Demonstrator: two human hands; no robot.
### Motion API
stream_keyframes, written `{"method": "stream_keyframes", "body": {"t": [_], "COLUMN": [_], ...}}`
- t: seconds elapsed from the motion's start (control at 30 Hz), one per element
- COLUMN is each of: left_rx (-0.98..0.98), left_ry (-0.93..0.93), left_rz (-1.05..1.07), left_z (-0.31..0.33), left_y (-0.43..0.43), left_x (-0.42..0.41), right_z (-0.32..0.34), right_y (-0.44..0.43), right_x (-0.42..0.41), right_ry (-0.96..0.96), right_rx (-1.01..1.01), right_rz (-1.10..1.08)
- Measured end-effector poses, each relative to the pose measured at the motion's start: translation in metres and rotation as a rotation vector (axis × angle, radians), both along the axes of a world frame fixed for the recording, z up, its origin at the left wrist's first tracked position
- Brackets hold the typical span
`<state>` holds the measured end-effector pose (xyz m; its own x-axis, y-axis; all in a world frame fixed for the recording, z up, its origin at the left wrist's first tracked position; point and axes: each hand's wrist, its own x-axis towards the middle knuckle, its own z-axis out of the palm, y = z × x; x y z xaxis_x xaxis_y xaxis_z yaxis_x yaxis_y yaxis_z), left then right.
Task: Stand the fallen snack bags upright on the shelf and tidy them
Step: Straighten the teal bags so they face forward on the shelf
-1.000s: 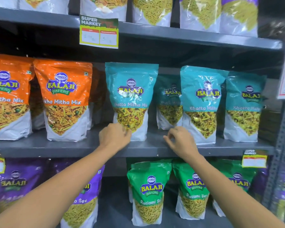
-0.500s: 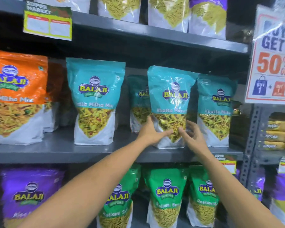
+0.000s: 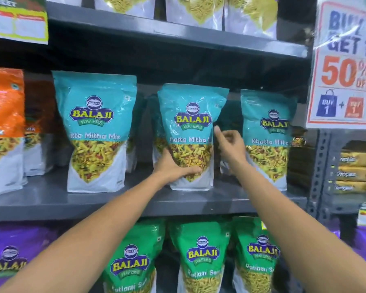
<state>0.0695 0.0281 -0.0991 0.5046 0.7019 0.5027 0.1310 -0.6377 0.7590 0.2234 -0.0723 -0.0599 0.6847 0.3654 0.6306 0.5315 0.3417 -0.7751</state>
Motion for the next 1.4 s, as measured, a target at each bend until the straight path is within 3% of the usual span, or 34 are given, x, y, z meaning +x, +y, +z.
{"method": "stream_keyframes", "body": {"t": [0.13,0.37,0.5,0.57,0.67,0.77,0.93,1.13,1.3,1.4], "left_rx": [0.004,0.034,-0.016,-0.166,-0.266,-0.209,-0.111,-0.044,0.115,0.24], "left_ry": [0.0,-0.015,0.011,-0.105,-0.46,-0.505,-0.569,-0.551,-0.328,-0.18], "left_rz": [-0.022,0.003,-0.012,-0.057,-0.061,-0.028,0.122,0.193,0.195,0.204], "left_z": [-0.001,-0.003,-0.002,0.01,0.044,0.072,0.089,0.087,0.07,0.054], "left_y": [0.005,0.008,0.007,0.009,0.021,0.028,0.04,0.044,0.039,0.028], "left_x": [-0.001,0.0,-0.007,-0.014,-0.021,-0.018,-0.013,-0.009,-0.02,-0.034], "right_z": [0.058,0.091,0.079,0.057,0.004,-0.035,-0.045,-0.044,-0.046,-0.043], "right_y": [0.01,0.019,0.018,0.012,0.009,0.012,0.012,0.007,0.001,-0.008], "right_x": [0.001,0.005,0.005,0.006,0.003,-0.001,-0.002,-0.006,-0.01,-0.016], "right_ry": [0.168,0.139,0.173,0.171,0.106,0.123,0.136,0.106,0.088,-0.097], "right_rx": [0.073,0.174,0.094,-0.038,-0.258,-0.296,-0.239,-0.234,-0.285,-0.309], "right_rz": [0.169,0.175,0.232,0.303,0.362,0.452,0.42,0.392,0.324,0.121]}}
